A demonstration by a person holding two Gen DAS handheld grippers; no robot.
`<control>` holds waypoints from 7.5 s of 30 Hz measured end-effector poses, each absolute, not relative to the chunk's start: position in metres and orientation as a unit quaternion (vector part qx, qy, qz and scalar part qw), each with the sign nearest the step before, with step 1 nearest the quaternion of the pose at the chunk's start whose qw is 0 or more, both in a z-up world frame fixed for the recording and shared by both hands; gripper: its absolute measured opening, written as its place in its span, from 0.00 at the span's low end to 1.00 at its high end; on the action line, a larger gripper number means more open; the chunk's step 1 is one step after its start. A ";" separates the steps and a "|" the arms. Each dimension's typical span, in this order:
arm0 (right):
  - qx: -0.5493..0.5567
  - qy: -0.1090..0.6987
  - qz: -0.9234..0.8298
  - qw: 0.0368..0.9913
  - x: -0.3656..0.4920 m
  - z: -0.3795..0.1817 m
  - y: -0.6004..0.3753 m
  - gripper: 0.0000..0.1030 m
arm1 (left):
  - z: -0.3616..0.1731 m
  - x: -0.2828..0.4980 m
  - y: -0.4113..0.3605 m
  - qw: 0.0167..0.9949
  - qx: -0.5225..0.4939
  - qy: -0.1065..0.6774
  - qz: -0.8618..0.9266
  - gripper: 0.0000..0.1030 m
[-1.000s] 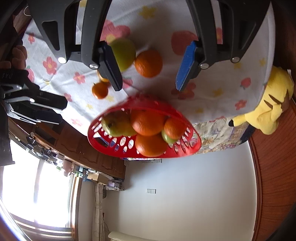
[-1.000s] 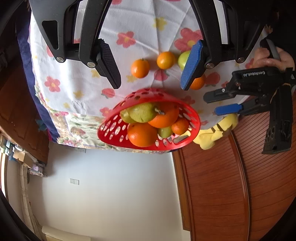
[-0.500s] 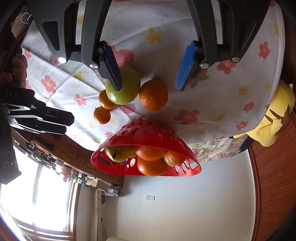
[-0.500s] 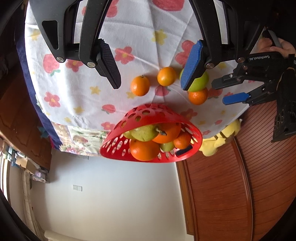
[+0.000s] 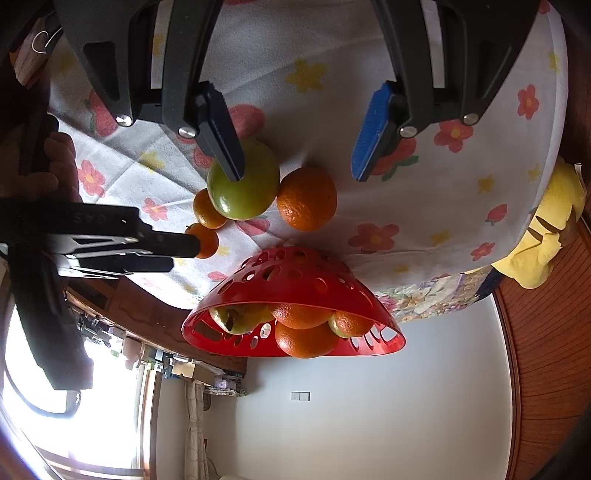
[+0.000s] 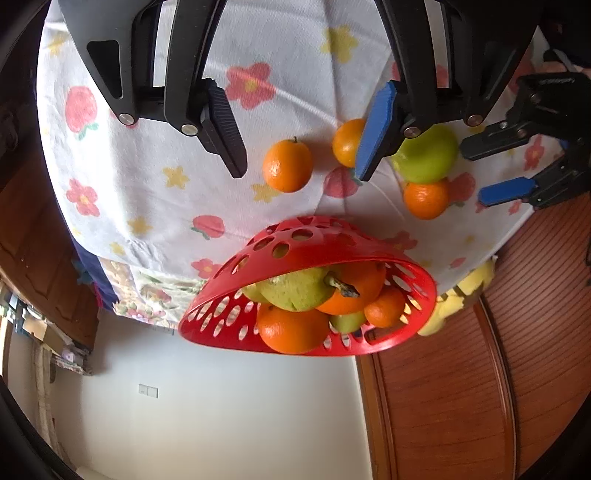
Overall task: Organize fruits
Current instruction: 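Grasp a small tangerine on the cloth with the right tool, then grasp a green apple with the left tool while the right tool holds the tangerine, then carry the green apple and tangerine with both tools over the red basket, then open the right tool to drop the orange into the basket while the left tool holds the apple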
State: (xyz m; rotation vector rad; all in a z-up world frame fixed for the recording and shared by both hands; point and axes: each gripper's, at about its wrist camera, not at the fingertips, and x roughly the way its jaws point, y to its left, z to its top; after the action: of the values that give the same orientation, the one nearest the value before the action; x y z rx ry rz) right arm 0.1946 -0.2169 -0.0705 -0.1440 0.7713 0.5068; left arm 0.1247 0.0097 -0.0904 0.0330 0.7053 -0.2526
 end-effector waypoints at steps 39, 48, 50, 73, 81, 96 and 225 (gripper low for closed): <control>-0.055 0.385 0.243 0.889 0.148 -0.078 -0.252 0.33 | -0.072 0.130 -0.030 0.923 0.048 0.340 -0.174 0.43; -0.037 0.381 0.248 0.890 0.122 -0.080 -0.262 0.33 | -0.080 0.138 -0.040 0.917 0.072 0.356 -0.164 0.44; -0.034 0.381 0.248 0.890 0.118 -0.081 -0.264 0.33 | -0.080 0.139 -0.041 0.917 0.073 0.358 -0.162 0.44; -0.043 0.379 0.243 0.892 0.113 -0.088 -0.263 0.33 | -0.092 0.138 -0.061 0.911 0.158 0.355 -0.136 0.48; -0.042 0.379 0.244 0.892 0.113 -0.088 -0.263 0.33 | -0.088 0.131 -0.050 0.906 0.131 0.370 -0.156 0.48; -0.041 0.380 0.244 0.891 0.113 -0.089 -0.262 0.34 | -0.092 0.101 -0.038 0.903 0.108 0.378 -0.173 0.51; -0.098 0.315 0.259 0.908 0.287 -0.025 -0.208 0.43 | -0.035 0.248 0.018 0.945 0.044 0.295 -0.136 0.50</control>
State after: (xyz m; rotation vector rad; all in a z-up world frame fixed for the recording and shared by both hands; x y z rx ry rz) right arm 0.2870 -0.2083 -0.0254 -0.2027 0.6504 0.5337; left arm 0.2479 0.0178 -0.0351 0.0904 0.6015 -0.2761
